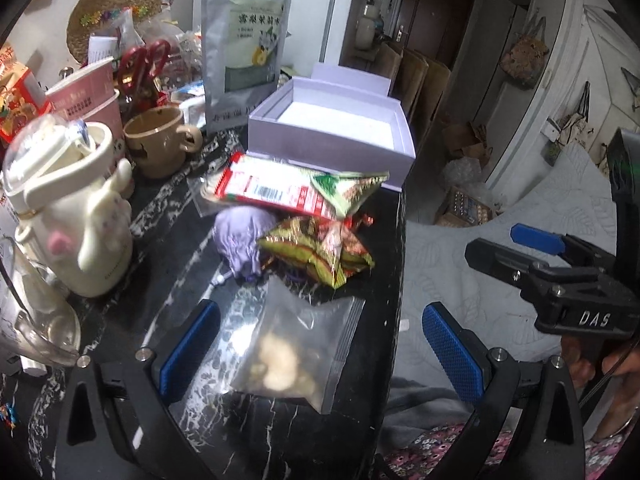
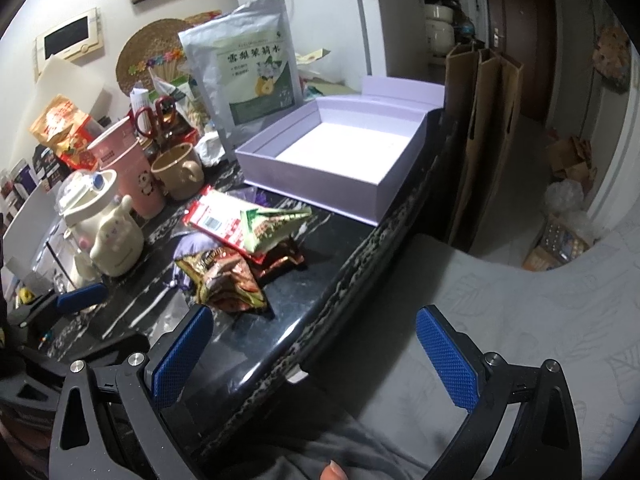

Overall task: Organize soft objects
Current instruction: 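Grasp the clear nut bag with the left tool while the right tool reaches the green packet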

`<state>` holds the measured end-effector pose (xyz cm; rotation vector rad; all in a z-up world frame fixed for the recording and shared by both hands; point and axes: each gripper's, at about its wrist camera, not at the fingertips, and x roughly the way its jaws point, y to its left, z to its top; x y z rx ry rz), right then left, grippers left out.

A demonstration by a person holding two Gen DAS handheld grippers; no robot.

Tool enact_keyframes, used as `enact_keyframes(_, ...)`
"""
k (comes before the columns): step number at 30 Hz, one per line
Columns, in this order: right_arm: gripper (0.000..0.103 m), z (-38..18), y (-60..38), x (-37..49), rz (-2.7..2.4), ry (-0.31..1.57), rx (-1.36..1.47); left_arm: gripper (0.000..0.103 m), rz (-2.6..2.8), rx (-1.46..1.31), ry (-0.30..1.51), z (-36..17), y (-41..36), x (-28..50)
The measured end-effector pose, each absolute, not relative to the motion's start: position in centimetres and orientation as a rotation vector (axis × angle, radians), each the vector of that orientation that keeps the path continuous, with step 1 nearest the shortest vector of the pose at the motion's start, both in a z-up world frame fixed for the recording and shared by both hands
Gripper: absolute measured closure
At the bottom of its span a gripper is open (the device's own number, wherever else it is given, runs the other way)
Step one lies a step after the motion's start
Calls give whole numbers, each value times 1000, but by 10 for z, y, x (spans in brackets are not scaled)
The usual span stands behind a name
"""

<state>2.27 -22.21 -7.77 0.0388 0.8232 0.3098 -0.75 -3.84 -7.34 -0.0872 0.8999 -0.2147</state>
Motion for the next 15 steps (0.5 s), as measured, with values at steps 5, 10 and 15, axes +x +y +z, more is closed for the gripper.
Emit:
enact_keyframes(5, 0, -91, -222, 28, 321, 858, 37, 0, -240, -129, 965, -97, -37, -4)
enact_keyframes(10, 0, -101, -220, 33, 332, 879, 22, 5, -247, -126, 1014, -115, -40, -1)
enact_keyframes(15, 0, -107, -218, 40, 345, 892, 15, 21, -230, -106, 1055, -131, -41, 4)
